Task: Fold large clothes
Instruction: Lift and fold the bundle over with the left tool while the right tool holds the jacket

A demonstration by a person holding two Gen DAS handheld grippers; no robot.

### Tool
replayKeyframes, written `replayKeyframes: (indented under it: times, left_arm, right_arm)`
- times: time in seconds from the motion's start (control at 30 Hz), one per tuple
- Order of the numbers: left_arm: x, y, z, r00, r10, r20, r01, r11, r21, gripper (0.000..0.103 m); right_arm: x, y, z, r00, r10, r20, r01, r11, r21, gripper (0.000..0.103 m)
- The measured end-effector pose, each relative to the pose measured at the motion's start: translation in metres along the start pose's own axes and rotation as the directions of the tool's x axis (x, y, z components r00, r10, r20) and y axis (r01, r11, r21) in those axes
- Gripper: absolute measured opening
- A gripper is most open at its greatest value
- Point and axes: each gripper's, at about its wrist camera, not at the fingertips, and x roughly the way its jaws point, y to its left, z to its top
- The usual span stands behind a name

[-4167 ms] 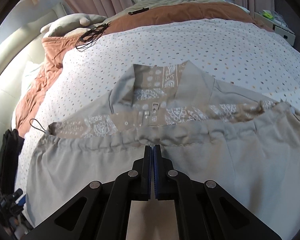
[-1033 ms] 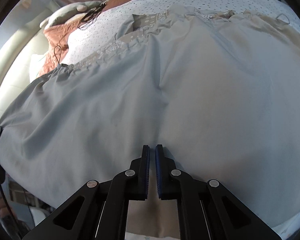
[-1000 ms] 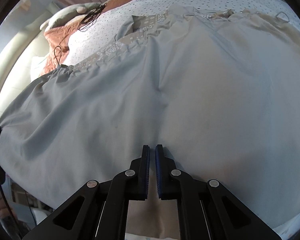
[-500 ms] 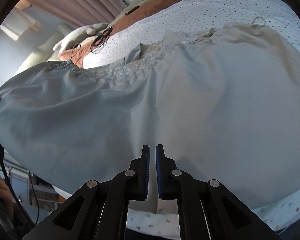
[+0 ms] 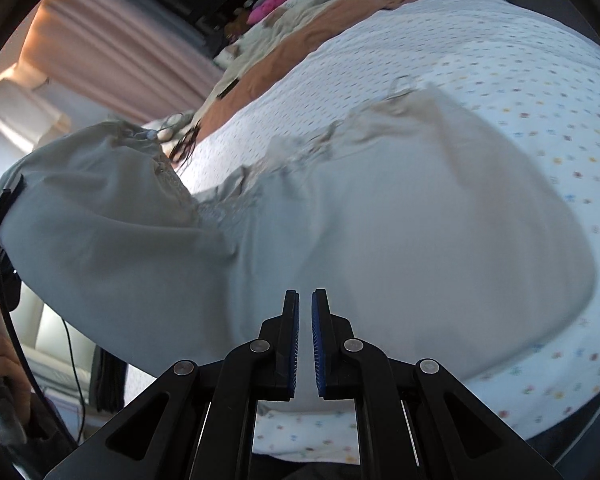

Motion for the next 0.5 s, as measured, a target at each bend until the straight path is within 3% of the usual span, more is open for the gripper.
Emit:
replayKeyframes:
  times: [0.3, 0.5]
  left_arm:
    - [0.083, -0.042, -0.029, 0.990, 0.027, -0.137, -0.020, 0.998, 0.055, 0.008]
    - [0.148, -0.064, -0.073, 0.960, 0.088, -0.265, -0.054, 0.990, 0.133, 0.008]
  right_arm:
    - [-0.051, -0.054, 0.002, 0.996, -0.047, 0.082, 0.040, 0.995, 0.087, 0.008]
    - [-0.084, -0.085, -0.004, 0.989, -0.088, 0.117, 0.071, 0.988, 0.140, 0.008]
